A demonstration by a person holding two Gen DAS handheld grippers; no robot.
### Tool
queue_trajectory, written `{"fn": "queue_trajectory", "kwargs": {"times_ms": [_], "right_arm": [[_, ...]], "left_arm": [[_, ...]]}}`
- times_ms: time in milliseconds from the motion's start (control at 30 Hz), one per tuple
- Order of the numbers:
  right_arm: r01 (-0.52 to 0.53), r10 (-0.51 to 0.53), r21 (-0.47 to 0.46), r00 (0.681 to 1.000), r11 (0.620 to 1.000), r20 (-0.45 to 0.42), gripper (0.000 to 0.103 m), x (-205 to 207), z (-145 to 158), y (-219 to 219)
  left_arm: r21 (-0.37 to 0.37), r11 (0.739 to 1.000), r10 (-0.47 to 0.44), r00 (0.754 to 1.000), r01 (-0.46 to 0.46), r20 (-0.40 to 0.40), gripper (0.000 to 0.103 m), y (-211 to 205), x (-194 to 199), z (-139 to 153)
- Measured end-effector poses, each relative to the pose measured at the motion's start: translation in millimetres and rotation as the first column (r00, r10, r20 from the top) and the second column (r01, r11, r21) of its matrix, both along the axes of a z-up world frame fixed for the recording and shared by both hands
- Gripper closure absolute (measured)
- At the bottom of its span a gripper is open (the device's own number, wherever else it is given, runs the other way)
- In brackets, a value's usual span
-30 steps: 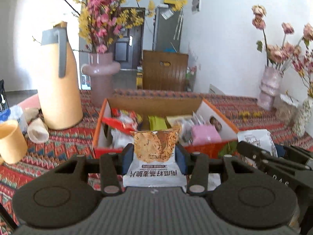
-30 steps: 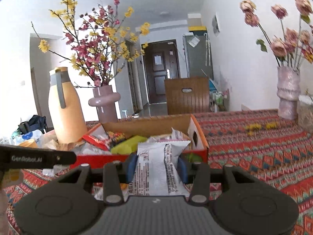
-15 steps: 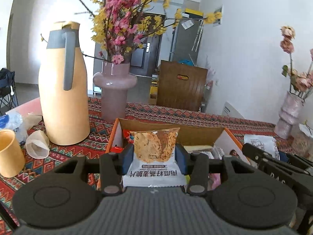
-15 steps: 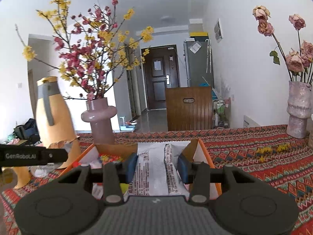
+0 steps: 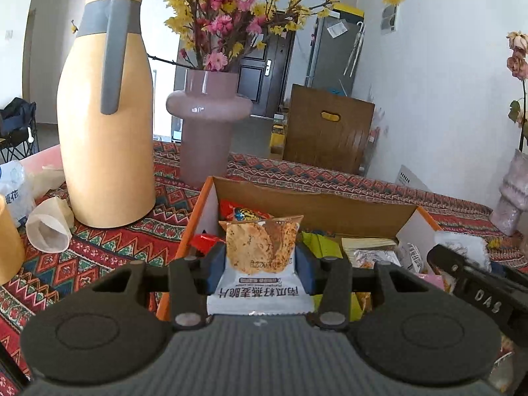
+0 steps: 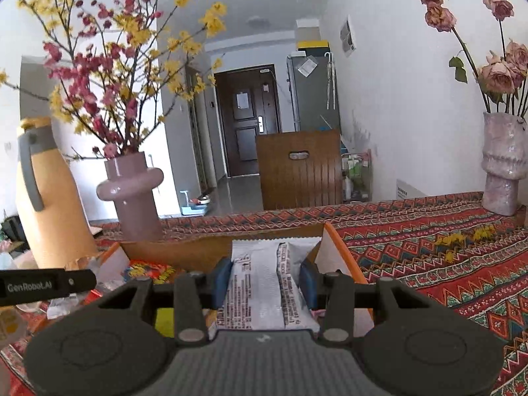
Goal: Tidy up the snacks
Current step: 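Carry both packets over the box and open both grippers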
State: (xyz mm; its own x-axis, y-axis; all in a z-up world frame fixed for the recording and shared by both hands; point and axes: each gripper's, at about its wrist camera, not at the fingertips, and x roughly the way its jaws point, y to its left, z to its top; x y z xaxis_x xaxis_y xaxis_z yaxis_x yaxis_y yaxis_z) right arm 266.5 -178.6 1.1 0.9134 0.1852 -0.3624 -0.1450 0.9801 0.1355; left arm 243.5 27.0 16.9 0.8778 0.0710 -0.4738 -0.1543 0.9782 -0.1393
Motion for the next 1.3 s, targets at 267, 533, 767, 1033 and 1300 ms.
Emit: {"fn": "queue_trajectory", "kwargs": {"times_ms": [267, 533, 767, 1033, 1300], "right_arm": [[-0.017, 0.017, -0.013, 1.000, 1.000, -0.023, 0.058, -1.1, -6.9, 6.2], [0.014, -0.015, 0.039, 0.999, 0.999, 0.033, 0.000, -12.7, -1.2, -3.8], [0.031, -0.032, 0.045, 0.999, 0.999, 0.030, 0.000, -13.7, -1.7, -6.6], [0.040, -0.041, 0.032, 0.999, 0.999, 0.027, 0.000, -14.4, -1.2, -3.8], [0.040, -0.041, 0.014, 0.997, 0.999, 0.067, 0.000, -52.1, 21.0, -16.9]], "left_arm": [[-0.004, 1.000, 0.009, 0.999, -0.009, 0.048, 0.017, -0.9, -10.9, 0.2], [-0.009, 0.998, 0.059, 0.995, -0.059, 0.083, 0.000, 0.1, -16.0, 2.5], [-0.027, 0.998, 0.066, 0.995, -0.064, 0.074, 0.000, 3.0, -16.0, 1.7], [-0.029, 0.999, 0.043, 0.996, -0.041, 0.080, 0.000, 0.9, -20.7, 2.3], [-0.026, 0.999, -0.027, 0.997, 0.029, 0.078, 0.000, -6.7, -27.0, 5.3]]}}
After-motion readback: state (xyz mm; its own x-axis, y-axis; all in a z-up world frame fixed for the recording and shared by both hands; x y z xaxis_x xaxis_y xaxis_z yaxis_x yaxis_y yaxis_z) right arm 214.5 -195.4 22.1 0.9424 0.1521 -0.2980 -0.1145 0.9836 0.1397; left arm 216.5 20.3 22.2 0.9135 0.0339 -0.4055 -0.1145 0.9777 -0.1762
